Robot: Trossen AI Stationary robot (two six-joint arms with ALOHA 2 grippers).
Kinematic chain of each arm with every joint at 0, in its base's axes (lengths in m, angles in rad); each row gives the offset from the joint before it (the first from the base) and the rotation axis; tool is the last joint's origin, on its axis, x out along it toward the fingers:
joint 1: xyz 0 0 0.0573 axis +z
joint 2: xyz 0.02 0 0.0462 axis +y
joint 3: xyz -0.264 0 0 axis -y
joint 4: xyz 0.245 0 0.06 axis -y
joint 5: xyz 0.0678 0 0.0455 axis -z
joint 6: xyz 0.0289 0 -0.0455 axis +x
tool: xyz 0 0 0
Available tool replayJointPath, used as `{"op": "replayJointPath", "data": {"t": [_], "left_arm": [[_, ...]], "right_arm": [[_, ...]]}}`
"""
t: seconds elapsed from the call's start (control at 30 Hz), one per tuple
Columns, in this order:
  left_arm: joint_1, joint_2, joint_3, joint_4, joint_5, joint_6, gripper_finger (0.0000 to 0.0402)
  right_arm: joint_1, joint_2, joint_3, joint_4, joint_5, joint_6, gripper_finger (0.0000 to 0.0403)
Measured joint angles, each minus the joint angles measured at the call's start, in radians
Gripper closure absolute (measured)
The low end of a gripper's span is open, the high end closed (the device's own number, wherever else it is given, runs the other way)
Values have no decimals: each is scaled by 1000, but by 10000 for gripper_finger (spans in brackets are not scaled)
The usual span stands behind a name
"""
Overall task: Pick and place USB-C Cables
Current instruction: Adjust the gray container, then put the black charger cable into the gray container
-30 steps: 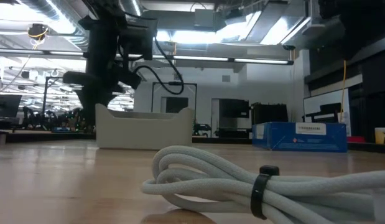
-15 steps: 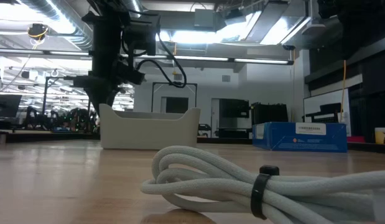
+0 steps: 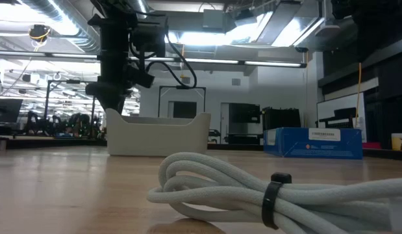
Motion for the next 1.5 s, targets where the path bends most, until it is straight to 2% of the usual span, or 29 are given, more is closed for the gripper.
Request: {"op": "replayJointPath", "data": {"t": [0.2,0.53,0.87,1.13,1.27,1.37,1.43,1.5], "left_arm": [[0,0,0,9,-59,0,282],[0,-1,0,-13,-50,-13,282],[0,-1,0,62,-52,-29,282],[-1,-1,0,50,-132,-2,282],[2,-6,37,-40,-255,9,282],[-9,-6,129,-175,-320,-69,282],[-31,-6,207,-284,-326,-161,282],[-64,-6,288,-382,-286,-273,282]], "right_arm": [[0,0,0,1,0,1,273],[0,0,0,2,1,3,273],[0,0,0,2,2,-4,273],[0,0,0,2,2,-4,273],[0,0,0,2,2,1,273],[0,0,0,6,12,8,273],[-1,0,0,20,20,11,273],[-1,0,0,46,20,11,273]]}}
